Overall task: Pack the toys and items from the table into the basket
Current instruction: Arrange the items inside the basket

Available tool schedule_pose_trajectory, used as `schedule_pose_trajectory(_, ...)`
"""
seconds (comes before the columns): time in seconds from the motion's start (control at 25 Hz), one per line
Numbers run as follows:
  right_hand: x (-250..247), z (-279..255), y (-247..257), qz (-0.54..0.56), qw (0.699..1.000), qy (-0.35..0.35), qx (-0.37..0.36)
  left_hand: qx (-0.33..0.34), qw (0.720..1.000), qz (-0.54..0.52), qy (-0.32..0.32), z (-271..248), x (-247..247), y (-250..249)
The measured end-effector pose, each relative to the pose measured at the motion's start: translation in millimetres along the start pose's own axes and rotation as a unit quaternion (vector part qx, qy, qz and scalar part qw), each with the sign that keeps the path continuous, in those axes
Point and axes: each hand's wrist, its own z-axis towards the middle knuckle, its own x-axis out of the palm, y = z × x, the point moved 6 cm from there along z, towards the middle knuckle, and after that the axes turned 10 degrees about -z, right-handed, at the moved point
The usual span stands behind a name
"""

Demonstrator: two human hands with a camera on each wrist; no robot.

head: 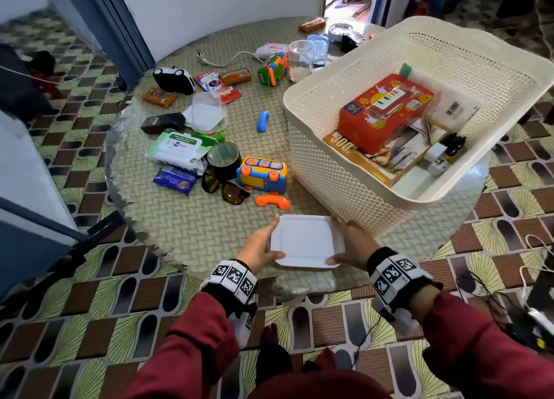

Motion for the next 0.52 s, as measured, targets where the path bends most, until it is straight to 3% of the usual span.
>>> schedule_pose_trajectory(0.32,1,-2,0,-0.011,1.0,0.007,-0.009,-0.027,0.995,0.062,0.076,8,-7,-3)
schedule_pose_trajectory(0.44,0,-7,0,0.011,0.999,-0.037,-0.005,-0.039,0.993,-0.095,0.053,2,-6,3)
schedule_pose_trajectory(0.52,1,-12,0,0.056,0.996,-0.074,0.003,-0.04,0.983,-0.18,-0.024,-1,-9,9)
